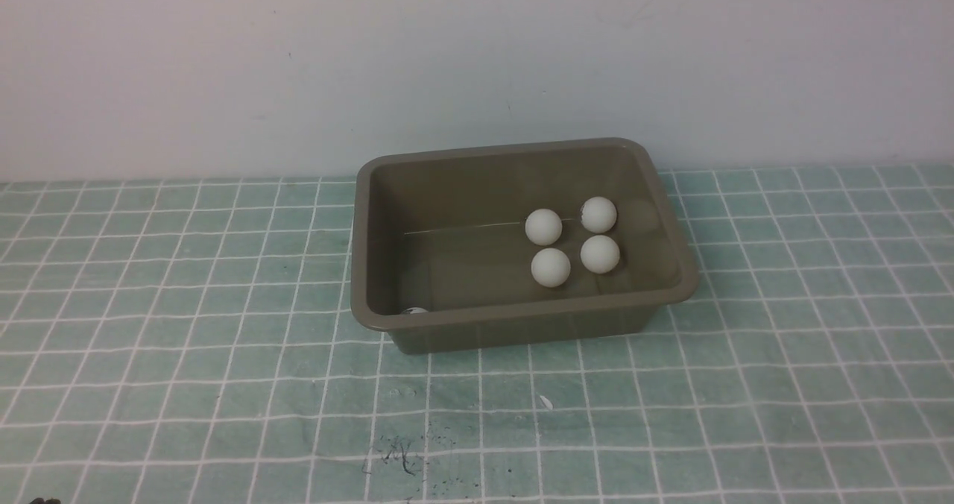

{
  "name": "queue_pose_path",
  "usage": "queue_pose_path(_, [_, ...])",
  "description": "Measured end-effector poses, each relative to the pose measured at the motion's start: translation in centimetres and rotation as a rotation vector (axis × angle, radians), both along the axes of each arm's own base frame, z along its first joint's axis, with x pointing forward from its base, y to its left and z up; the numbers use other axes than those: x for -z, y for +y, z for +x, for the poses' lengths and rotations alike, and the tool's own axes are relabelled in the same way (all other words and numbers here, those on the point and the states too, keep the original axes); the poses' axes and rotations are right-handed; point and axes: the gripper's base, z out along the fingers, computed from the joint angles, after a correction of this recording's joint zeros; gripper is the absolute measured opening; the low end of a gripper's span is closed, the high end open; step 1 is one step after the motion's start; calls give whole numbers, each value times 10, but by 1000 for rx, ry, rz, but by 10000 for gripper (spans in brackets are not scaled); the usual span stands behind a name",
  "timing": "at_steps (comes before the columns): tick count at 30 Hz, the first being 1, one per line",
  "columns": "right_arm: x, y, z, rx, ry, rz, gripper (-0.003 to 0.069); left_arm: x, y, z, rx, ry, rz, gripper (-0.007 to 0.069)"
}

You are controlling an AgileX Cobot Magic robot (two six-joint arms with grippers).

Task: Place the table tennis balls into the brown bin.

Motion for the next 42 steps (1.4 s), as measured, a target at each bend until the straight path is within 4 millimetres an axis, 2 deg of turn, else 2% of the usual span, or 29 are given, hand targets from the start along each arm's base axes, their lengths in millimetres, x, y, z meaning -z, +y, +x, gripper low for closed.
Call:
queue_pose_path(1, [18,-1,3,30,55,-2,-15,0,0,0,0,0,0,-5])
queue_pose_path(4, [45,-3,6,65,146,-1,-15,0,0,0,0,0,0,-5])
queue_pose_path(42, [44,-4,7,73,117,6,-15,0,0,0,0,-1,0,-5])
